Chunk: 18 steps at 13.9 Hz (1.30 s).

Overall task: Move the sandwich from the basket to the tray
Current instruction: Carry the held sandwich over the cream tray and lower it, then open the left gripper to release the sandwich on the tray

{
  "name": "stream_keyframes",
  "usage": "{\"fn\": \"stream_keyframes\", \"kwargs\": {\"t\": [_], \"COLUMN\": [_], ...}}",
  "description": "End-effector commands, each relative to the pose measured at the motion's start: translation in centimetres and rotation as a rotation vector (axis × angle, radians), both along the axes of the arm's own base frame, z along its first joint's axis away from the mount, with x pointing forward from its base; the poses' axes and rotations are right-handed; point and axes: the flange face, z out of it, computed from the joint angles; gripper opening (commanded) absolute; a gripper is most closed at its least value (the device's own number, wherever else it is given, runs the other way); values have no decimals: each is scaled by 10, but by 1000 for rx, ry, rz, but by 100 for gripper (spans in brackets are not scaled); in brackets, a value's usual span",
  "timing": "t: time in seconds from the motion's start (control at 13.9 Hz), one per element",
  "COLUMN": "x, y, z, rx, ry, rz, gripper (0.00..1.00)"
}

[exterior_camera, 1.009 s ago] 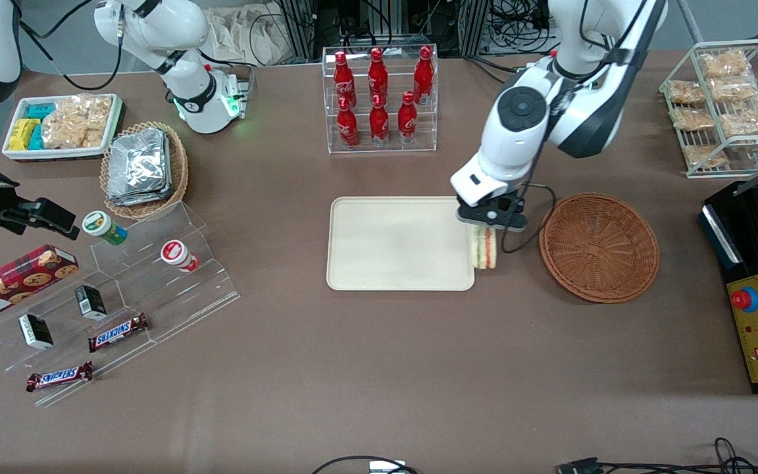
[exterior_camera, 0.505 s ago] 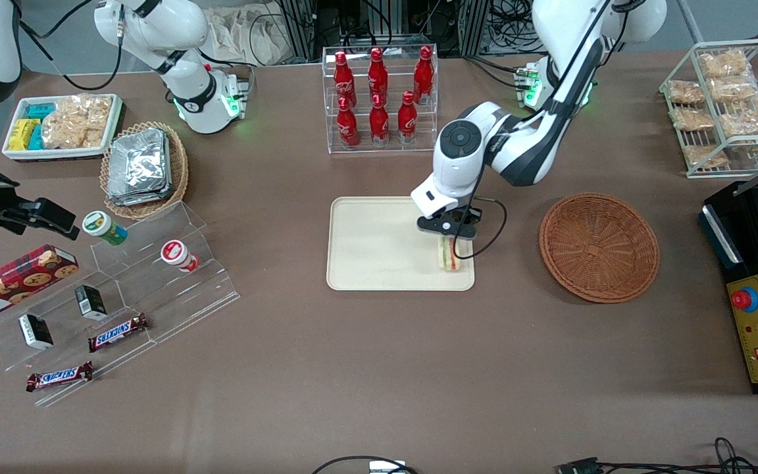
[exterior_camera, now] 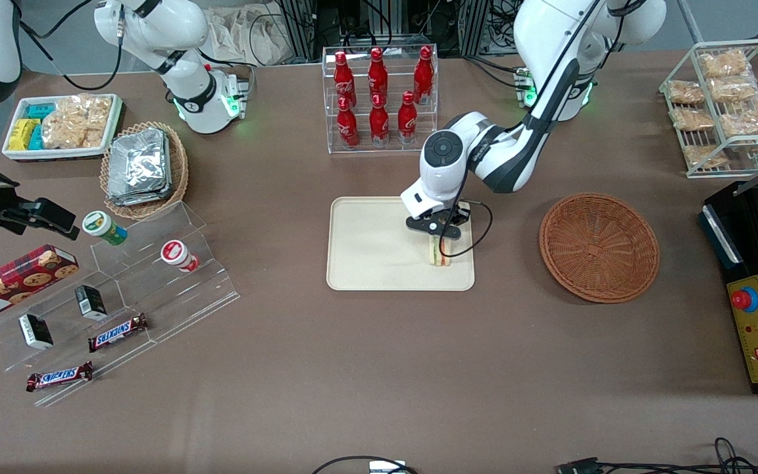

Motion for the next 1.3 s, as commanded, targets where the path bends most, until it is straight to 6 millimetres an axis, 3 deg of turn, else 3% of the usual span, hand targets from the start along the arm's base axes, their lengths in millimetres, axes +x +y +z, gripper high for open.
{"fn": "stream_keyframes", "kwargs": {"t": [0.0, 0.07, 0.14, 0.22, 0.36, 0.58, 0.79, 1.08, 1.23], "x": [-1, -1, 0, 1, 8, 35, 76, 113, 130], "y": [-6, -6, -6, -6, -2, -1, 16, 72, 115], "z": [-4, -4, -4, -2, 10, 58, 112, 180, 206], "rx": [10, 11, 11, 14, 13, 74, 90, 53, 42], "ry": [-11, -9, -9, -8, -15, 22, 18, -45, -64], "rz": [-2, -2, -3, 4, 45, 123, 227, 378, 439], "gripper": [45, 62, 86, 100, 100, 100, 100, 100, 100]}}
